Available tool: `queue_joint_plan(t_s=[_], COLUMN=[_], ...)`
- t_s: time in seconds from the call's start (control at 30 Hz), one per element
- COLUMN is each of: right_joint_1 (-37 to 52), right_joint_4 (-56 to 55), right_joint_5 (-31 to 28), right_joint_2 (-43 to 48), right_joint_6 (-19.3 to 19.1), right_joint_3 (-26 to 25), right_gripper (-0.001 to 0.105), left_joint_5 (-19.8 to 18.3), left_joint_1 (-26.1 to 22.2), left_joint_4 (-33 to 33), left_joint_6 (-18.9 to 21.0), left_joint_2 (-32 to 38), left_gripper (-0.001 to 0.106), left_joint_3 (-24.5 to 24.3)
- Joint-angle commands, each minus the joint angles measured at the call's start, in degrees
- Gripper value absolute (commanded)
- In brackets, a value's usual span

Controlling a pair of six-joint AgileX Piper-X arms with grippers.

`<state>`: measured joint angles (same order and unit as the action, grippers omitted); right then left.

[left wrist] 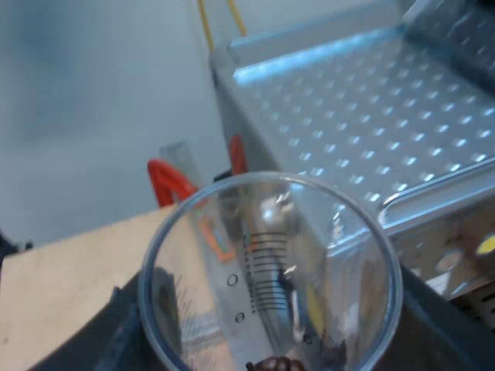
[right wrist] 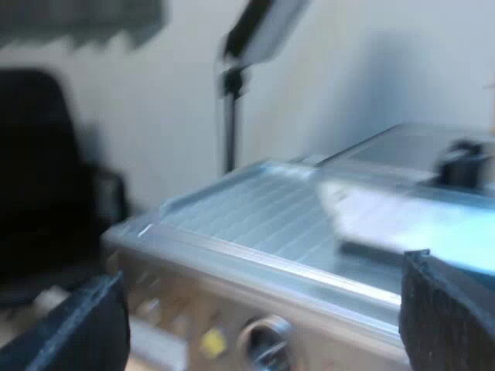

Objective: Pour the beans into the coffee machine

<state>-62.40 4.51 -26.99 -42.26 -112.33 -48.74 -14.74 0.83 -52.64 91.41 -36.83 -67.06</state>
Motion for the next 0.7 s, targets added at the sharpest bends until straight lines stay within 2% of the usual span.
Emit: queue_joint_plan(t_s=[0.03, 0.1, 0.17, 0.27, 0.43, 0.5, 0.6, 0.7], right_joint_1=[-0.1, -0.1, -0.1, -0.1, 0.2, 0.2, 0.2, 0.2], right_joint_4=[4.0, 6.1, 7.5, 10.7, 10.8, 10.7, 10.7, 9.0], right_joint_5=[-4.5, -6.0, -6.9, -10.6, -10.5, -10.5, -10.5, -10.7], right_joint_2=[1.0, 1.6, 2.0, 2.2, 2.2, 2.2, 2.2, 2.2], right_joint_6=[-3.0, -8.4, -10.8, -11.3, -11.4, -11.4, -11.4, -10.7], right_joint_3=[-0.8, -0.8, -0.8, -0.8, -0.8, -0.8, -0.8, -0.8], right_gripper=[0.073, 0.073, 0.073, 0.073, 0.073, 0.073, 0.073, 0.073], left_joint_5=[1.2, 1.3, 1.6, 3.3, 3.7, 5.6, 6.9, 10.2], left_joint_1=[1.6, 3.2, 4.4, 6.6, 9.2, 11.3, 12.7, 14.9], left_joint_4=[0.3, 0.3, 0.3, 0.3, 0.3, 0.3, 0.3, 0.3], left_joint_6=[0.0, 0.0, 0.0, 0.0, -0.2, -0.4, -1.8, -3.9], left_joint_2=[-0.9, -2.2, -3.4, -6.6, -11.3, -16.3, -20.3, -24.5], left_gripper=[0.013, 0.013, 0.013, 0.013, 0.013, 0.013, 0.013, 0.013], left_joint_3=[-1.2, -2.7, -4.3, -7.7, -12.0, -15.8, -18.6, -21.5])
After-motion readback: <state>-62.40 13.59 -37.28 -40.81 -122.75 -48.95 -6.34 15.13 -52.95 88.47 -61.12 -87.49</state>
